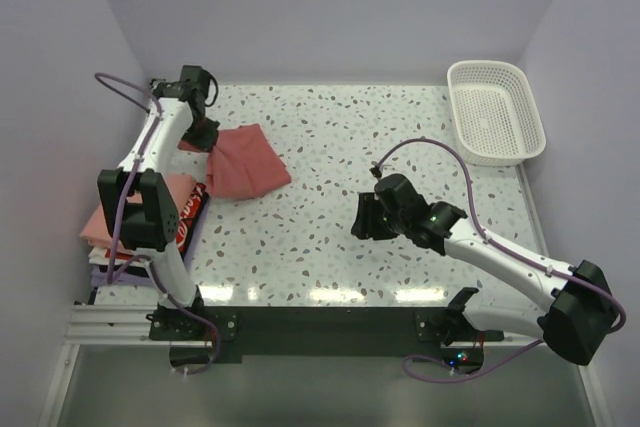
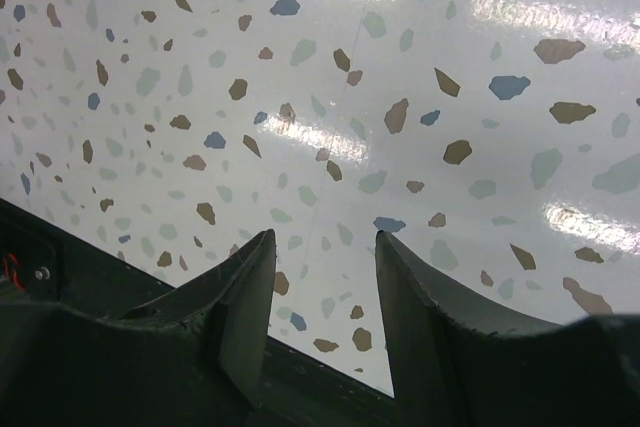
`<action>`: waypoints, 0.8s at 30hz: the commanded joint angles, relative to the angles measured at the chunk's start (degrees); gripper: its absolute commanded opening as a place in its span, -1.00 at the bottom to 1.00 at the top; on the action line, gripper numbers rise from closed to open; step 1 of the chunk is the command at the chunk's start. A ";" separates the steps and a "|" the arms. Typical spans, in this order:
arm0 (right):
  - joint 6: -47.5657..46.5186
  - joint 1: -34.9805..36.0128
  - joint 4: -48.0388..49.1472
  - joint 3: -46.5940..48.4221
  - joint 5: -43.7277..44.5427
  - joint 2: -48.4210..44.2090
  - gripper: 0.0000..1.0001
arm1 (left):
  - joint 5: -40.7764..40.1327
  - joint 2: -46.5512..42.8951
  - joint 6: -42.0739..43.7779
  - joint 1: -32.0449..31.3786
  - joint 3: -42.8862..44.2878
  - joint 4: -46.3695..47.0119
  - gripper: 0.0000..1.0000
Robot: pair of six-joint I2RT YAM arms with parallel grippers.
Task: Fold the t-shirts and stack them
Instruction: Neatly place the folded tshirt to the corner
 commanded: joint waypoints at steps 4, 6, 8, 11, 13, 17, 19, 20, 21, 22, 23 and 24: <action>-0.16 0.20 -0.08 2.16 0.60 -0.66 -0.03 | -1.57 -0.68 5.54 8.89 8.42 -6.21 -1.00; -0.16 0.20 0.09 2.33 0.51 -0.39 -0.03 | -1.39 -1.65 7.21 11.18 9.03 -6.73 -1.00; -0.25 0.20 0.27 2.68 0.24 -0.22 -0.03 | -0.87 -2.44 9.05 13.55 10.35 -7.26 -1.00; -0.16 0.20 0.62 2.86 -0.19 0.40 -0.03 | 0.10 -2.44 10.90 16.19 13.69 -8.92 -1.00; 0.10 0.12 0.97 2.95 -0.37 0.75 -0.03 | 0.37 -2.18 11.52 17.42 16.75 -10.07 -1.00; 0.36 0.20 1.15 2.95 -0.72 0.75 -0.03 | 1.77 -2.35 13.62 20.41 20.72 -12.18 -1.00; 0.54 0.20 1.15 2.95 -0.64 0.75 -0.03 | 2.38 -2.44 14.33 21.38 22.56 -12.54 -1.00; 0.45 0.20 1.06 2.95 -0.72 0.84 -0.03 | 3.08 -2.53 14.86 21.99 23.18 -12.71 -1.00; 0.54 0.12 1.15 2.95 -0.72 0.75 -0.03 | 3.44 -2.44 15.12 22.09 23.80 -12.80 -1.00; 0.72 0.20 1.15 2.86 -0.72 0.75 -0.03 | 3.88 -2.35 15.47 22.44 24.93 -12.80 -1.00; 0.72 0.20 1.15 2.95 -0.72 0.75 -0.03 | 4.84 -2.27 16.00 22.61 25.38 -12.80 -1.00; 0.80 0.12 1.15 2.95 -0.81 0.75 -0.03 | 5.37 -2.35 16.18 22.88 25.73 -12.80 -1.00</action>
